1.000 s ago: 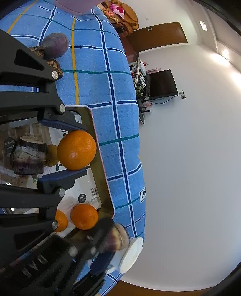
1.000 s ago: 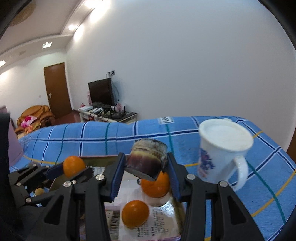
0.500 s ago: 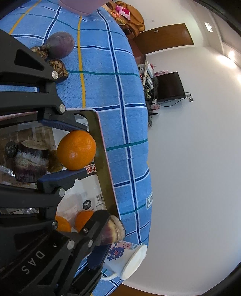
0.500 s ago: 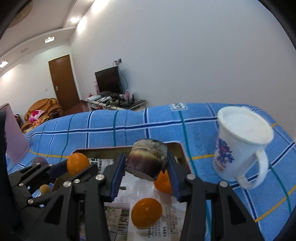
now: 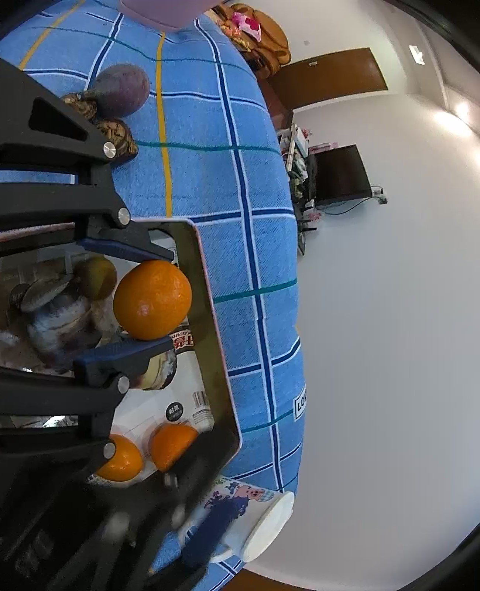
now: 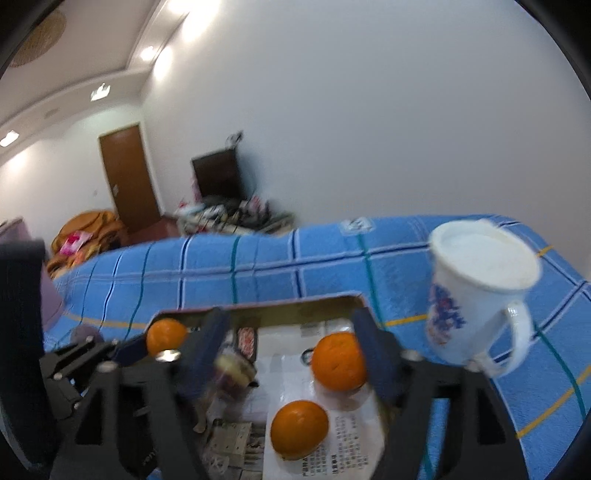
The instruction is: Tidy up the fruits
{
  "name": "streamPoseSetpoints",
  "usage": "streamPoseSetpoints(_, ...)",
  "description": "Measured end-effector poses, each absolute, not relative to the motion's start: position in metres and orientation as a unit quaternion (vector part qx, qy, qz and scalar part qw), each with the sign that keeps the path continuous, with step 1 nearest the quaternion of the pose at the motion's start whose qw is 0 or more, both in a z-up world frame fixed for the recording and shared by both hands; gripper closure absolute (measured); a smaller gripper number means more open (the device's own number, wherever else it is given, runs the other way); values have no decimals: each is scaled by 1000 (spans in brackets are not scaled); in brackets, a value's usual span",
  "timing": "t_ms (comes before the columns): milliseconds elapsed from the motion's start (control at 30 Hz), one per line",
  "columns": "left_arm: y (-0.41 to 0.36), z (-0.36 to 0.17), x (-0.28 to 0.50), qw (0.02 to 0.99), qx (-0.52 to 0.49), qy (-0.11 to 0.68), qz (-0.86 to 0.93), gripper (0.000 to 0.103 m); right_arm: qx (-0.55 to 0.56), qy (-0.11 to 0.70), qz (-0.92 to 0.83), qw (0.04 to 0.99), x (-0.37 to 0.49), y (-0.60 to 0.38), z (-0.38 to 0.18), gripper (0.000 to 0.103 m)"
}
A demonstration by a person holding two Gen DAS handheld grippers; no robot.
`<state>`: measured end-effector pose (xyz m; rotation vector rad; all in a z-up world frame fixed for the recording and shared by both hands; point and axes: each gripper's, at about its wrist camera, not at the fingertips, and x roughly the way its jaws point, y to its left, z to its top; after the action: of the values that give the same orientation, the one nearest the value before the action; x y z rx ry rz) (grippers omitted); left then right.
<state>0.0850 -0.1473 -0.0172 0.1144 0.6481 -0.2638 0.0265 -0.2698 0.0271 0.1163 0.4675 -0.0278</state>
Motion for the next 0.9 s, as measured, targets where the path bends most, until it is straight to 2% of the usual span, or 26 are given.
streamPoseSetpoints(33, -147, -17, 84, 939, 57, 314, -126, 61, 61, 218, -21, 974, 22, -271, 29, 8)
streamPoseSetpoints(133, -148, -14, 79, 942, 58, 304, -132, 58, 70, 180, -39, 980, 9, -276, 37, 2)
streamPoseSetpoints(200, -148, -13, 74, 944, 61, 295, -133, 39, 76, 163, -53, 982, 3, -281, 41, 0)
streamPoseSetpoints(267, -147, -9, 67, 950, 60, 279, -129, 29, 85, 149, -67, 983, -1, -285, 42, 0)
streamPoseSetpoints(633, -136, -6, 59, 955, 41, 272, -108, 29, 78, 117, -93, 986, -11, -285, 48, 0)
streamPoseSetpoints(900, -117, 5, 47, 976, 53, 206, -44, 29, 65, 63, -98, 991, -28, -286, 53, 0)
